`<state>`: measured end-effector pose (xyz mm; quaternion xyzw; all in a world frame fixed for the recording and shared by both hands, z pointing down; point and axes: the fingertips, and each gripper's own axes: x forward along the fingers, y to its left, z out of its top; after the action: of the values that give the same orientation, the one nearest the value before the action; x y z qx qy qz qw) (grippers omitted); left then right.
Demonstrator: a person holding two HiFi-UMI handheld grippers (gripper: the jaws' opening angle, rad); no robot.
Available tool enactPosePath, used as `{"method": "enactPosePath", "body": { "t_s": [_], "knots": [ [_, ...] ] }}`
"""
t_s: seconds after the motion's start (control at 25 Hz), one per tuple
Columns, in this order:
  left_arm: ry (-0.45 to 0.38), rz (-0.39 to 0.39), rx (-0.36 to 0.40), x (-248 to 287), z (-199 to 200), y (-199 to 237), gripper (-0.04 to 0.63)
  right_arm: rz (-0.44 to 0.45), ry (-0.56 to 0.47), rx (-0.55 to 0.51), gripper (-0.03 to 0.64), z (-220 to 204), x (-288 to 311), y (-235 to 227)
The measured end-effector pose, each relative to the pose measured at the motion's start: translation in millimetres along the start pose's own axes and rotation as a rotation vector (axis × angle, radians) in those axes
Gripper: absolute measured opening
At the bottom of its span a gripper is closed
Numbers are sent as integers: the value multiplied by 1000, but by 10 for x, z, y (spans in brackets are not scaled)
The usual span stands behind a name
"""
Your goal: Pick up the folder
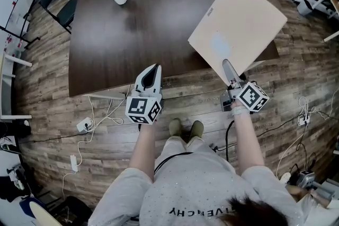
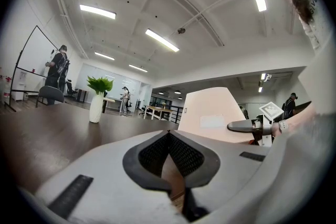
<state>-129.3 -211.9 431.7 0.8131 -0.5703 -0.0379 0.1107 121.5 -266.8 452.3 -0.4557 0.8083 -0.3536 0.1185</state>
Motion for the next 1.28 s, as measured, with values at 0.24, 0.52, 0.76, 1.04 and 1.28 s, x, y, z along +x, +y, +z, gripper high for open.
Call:
{"method": "enactPosePath", "body": {
  "t_s": [0.24,0.52,0.76,1.04,1.28],
  "knots": [
    [-7,-4,0,44,75,-67,-2,-1,-20,-71,256,173,-43,31],
    [-15,1,7,49,188,-129,-2,0,-30,-133,256,310,-96,99],
    [-23,12,9,25,285,-133,-2,-1,-34,-202,256,401,-114,175],
    [-34,20,9,41,391,-137,-2,4,-40,-238,256,511,-117,227],
    [-47,26,10,34,483,-143,-2,-3,-50,-283,258,601,-169,302]
  ]
}}
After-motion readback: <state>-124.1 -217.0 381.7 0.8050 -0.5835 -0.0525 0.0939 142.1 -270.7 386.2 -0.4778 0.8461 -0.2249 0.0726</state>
